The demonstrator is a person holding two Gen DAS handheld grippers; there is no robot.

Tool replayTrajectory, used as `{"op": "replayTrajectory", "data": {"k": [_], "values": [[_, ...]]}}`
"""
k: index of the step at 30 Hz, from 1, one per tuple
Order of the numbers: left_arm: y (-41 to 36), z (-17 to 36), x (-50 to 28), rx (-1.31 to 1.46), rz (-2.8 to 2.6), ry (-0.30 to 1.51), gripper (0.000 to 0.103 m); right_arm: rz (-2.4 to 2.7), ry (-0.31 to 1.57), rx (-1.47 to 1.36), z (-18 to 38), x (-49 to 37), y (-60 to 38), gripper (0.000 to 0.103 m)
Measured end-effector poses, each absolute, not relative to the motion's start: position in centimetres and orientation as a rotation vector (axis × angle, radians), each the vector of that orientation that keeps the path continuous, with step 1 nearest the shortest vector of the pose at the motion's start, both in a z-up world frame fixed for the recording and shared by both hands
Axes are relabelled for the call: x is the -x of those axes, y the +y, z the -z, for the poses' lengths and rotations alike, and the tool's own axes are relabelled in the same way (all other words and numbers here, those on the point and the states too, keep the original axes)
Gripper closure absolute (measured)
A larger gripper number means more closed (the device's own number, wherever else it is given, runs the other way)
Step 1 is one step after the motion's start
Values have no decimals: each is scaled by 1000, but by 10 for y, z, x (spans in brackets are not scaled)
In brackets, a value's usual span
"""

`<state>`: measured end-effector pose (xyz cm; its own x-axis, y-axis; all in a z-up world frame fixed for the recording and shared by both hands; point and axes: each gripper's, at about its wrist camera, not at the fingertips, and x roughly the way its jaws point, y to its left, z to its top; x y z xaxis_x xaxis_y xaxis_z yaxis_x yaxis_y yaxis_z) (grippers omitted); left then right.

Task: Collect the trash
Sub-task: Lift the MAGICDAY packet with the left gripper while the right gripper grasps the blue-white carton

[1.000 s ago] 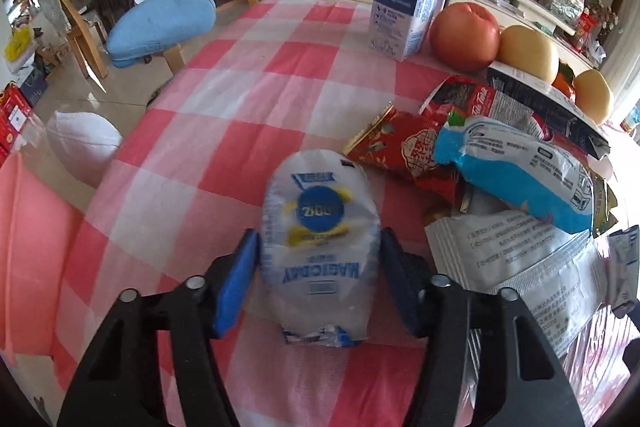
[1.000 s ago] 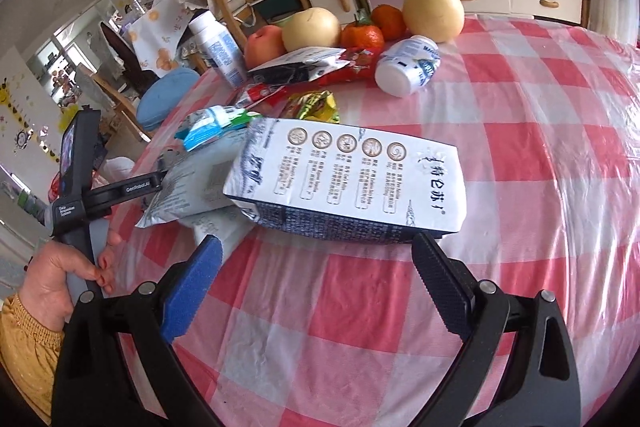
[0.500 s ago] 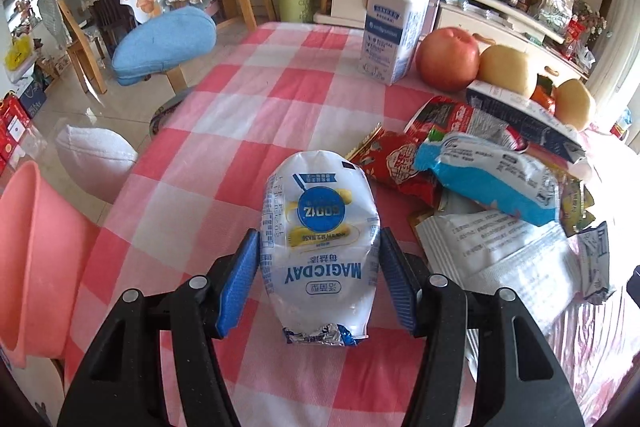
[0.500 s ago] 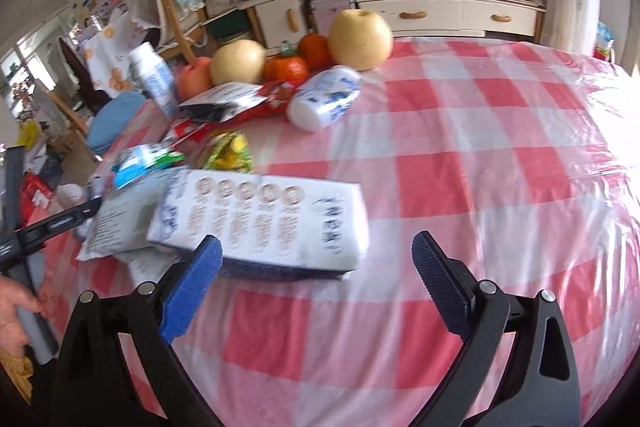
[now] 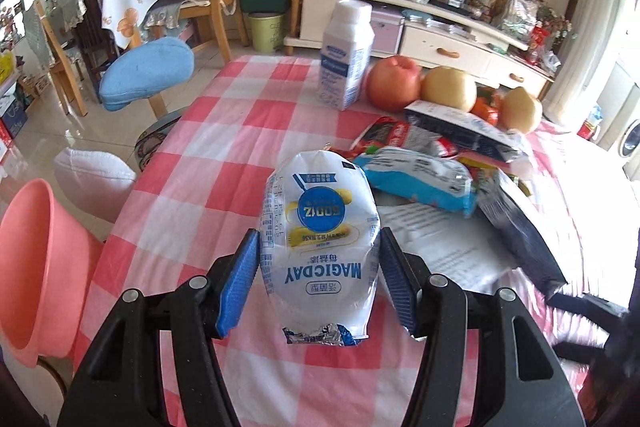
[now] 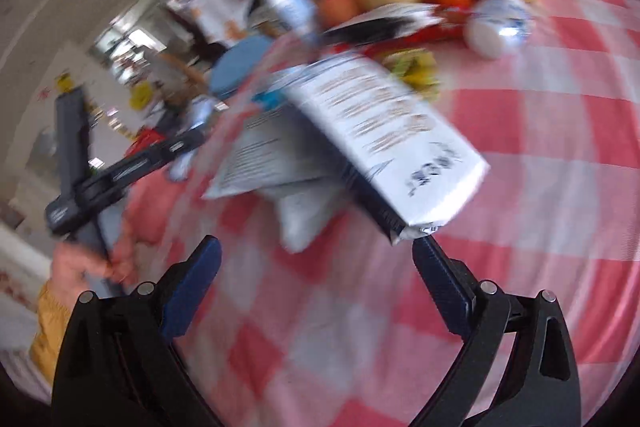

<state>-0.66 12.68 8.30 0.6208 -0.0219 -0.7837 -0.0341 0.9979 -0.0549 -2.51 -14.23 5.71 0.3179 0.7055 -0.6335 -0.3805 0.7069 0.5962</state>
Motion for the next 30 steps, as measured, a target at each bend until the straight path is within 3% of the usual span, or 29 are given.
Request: {"op": "replayTrajectory", "data": {"k": [6, 13, 30], "values": [[115, -93, 15, 62, 45, 880, 43, -567, 859, -183, -80, 30, -151, 6], [106, -97, 17, 69, 97, 881, 43, -296, 842, -59, -66, -2, -171, 6], [85, -87, 11, 59, 185, 923, 42, -693, 895, -2, -48, -26, -164, 4]]}}
